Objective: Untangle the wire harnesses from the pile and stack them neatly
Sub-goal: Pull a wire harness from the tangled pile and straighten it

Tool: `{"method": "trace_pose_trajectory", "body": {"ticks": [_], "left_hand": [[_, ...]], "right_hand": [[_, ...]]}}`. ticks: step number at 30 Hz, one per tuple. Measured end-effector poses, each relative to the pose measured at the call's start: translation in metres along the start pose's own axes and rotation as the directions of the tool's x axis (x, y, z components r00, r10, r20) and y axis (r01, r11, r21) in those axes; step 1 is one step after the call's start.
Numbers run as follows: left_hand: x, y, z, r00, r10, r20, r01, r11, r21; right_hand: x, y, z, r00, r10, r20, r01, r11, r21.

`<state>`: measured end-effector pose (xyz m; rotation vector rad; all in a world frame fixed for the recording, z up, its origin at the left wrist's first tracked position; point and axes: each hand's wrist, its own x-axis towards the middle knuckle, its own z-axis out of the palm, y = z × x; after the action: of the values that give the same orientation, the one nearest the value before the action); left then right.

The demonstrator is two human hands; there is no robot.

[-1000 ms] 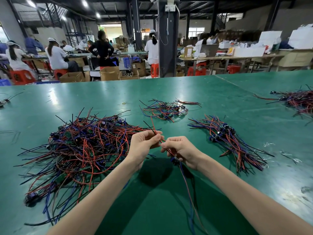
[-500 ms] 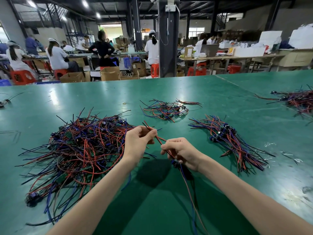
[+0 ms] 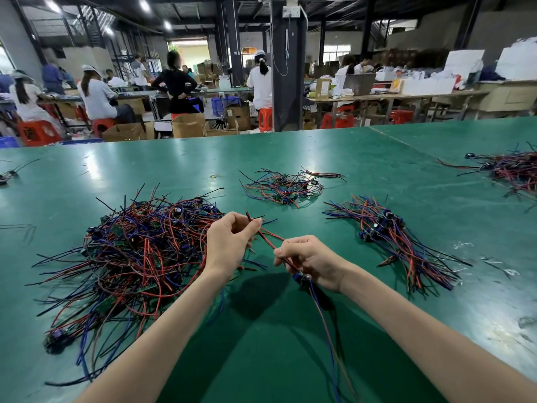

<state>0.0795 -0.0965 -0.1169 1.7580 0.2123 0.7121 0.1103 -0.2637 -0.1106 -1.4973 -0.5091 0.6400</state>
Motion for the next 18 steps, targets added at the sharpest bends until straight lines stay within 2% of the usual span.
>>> {"method": "trace_pose_trajectory", "body": {"ticks": [5,7,9,12,15,18], "left_hand": [[-0.0032,0.0013,-0.0006,0.982,0.190,-0.006,-0.185,0.964,0.191],[-0.0051,0.0011,-0.0008,0.938,0.346,0.029,-0.335,0.879,0.340],[-0.0072,0.0013,0.0003,0.899,0.434,0.049,-0.415,0.815,0.404],[-0.0073,0.0041,0.0021,0.930,0.366,-0.038,-0.337,0.890,0.307],[-0.0029,0.0042,0.0011,0.979,0.179,-0.095,-0.164,0.976,0.143],[0.0017,0.0017,-0.0006,0.995,-0.017,-0.096,0.010,0.997,-0.071]], "right_hand": [[-0.0016,0.0004,-0.0003,1.000,0.022,0.015,-0.022,1.000,-0.005],[-0.0019,0.0005,0.0011,0.999,0.030,0.015,-0.030,1.000,-0.005],[-0.0016,0.0014,0.0025,0.999,0.039,0.006,-0.038,0.999,-0.025],[0.0000,0.0024,0.0011,0.999,0.038,-0.027,-0.039,0.999,-0.034],[0.0006,0.0019,-0.0010,0.999,0.034,-0.023,-0.035,0.999,-0.020],[0.0009,0.0027,-0.0024,0.999,0.034,-0.010,-0.034,0.999,-0.007]]}}
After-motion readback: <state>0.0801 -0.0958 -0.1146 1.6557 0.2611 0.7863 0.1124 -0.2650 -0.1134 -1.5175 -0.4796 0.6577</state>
